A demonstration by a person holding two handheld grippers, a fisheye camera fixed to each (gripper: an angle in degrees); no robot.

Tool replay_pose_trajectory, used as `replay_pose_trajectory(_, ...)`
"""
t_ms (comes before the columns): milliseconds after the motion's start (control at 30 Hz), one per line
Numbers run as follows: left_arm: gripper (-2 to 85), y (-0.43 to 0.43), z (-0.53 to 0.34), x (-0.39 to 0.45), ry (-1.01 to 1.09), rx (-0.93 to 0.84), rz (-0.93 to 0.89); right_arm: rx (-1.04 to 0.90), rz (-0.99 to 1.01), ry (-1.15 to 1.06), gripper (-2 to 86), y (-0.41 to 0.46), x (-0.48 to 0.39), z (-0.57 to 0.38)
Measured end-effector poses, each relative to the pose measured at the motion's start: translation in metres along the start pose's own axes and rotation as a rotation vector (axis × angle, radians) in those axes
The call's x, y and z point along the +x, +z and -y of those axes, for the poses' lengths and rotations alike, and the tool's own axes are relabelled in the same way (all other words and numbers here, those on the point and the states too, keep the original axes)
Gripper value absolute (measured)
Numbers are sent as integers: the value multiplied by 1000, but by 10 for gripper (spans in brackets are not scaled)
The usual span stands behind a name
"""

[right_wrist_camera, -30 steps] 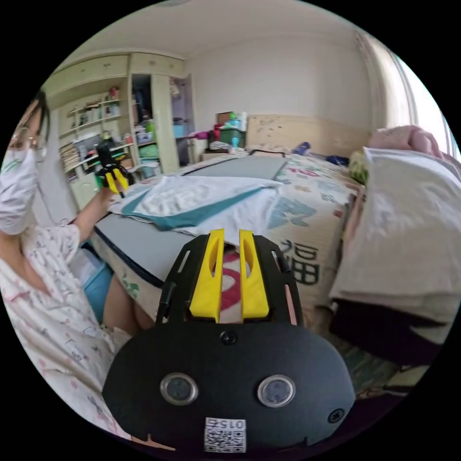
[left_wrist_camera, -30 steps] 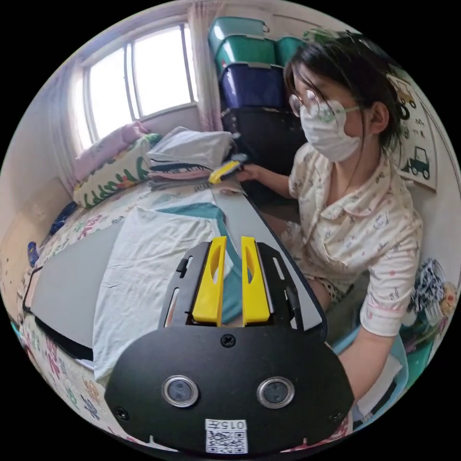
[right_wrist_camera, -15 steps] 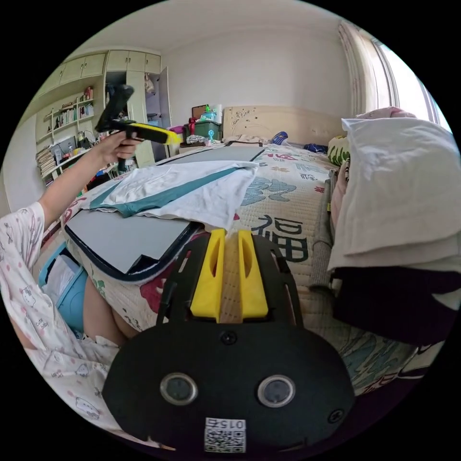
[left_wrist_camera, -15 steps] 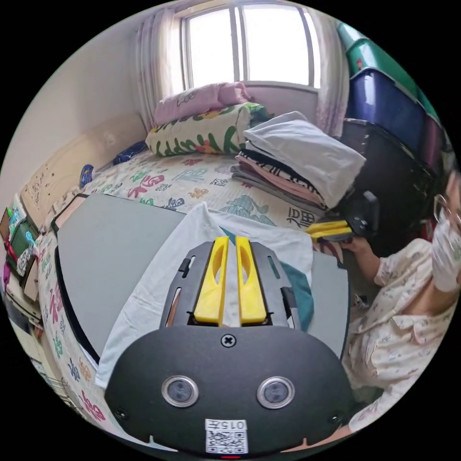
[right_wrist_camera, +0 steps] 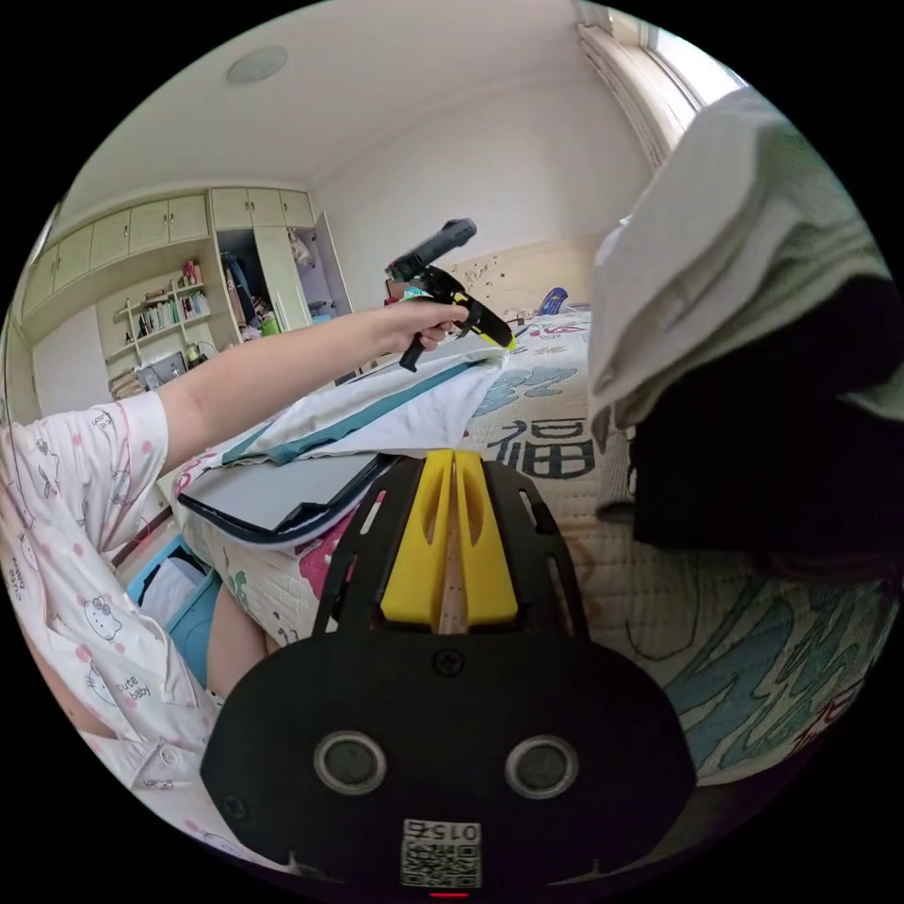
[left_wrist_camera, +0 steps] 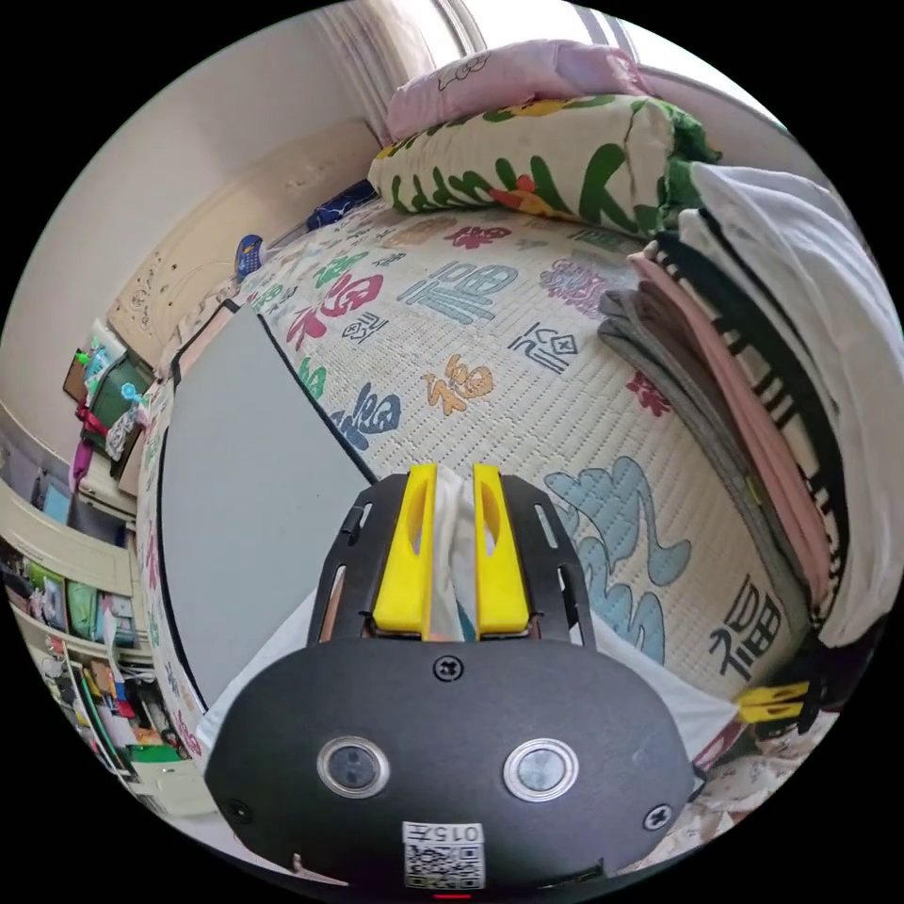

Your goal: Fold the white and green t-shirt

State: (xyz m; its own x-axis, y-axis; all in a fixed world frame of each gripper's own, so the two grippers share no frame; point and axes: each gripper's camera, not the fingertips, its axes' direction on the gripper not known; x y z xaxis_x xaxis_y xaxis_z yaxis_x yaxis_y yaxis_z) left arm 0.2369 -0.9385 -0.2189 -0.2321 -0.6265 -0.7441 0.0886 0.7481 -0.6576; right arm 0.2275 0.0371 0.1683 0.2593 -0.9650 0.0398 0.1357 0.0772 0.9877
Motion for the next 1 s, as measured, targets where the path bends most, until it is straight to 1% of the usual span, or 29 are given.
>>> replay_pose_trajectory(67,40,22,14,11,4,-53,74,29,23,22,-6,-6,13,-8)
replay_pose_trajectory(133,25,32,18,17,30,-72,100,43,31,29,-6,-8,22,-14)
replay_pose_trajectory(367,0,14,34,29,88,-45,174,80,1,38,-6,-11,48,-35)
replay_pose_trajectory(433,-2,-3,38,26,83,-8,158,104,-24,50,-6,-14,53,-43)
replay_pose_trajectory(500,-3,-27,42,15,37,43,107,136,-65,57,-6,-19,57,-52)
replay_pose_trajectory(600,-4,-83,46,-9,-24,159,-23,211,-150,72,-6,-40,64,-62)
replay_pose_trajectory(667,-4,-144,41,-33,-63,282,-144,307,-183,61,-6,-69,63,-64)
replay_pose_trajectory(700,-4,-161,38,-41,-81,321,-181,333,-188,51,-6,-77,61,-63)
replay_pose_trajectory(767,-4,-224,16,-82,-159,484,-362,423,-188,-23,-6,-102,42,-59)
replay_pose_trajectory(800,-4,-239,10,-93,-175,517,-403,442,-181,-43,-5,-106,35,-58)
replay_pose_trajectory(867,-4,-290,-17,-144,-228,608,-514,501,-102,-116,-5,-113,8,-58)
replay_pose_trajectory(933,-4,-321,-40,-190,-249,633,-581,515,-15,-153,-5,-104,-12,-60)
replay_pose_trajectory(1000,-5,-345,-70,-240,-284,658,-606,502,82,-168,-5,-81,-30,-63)
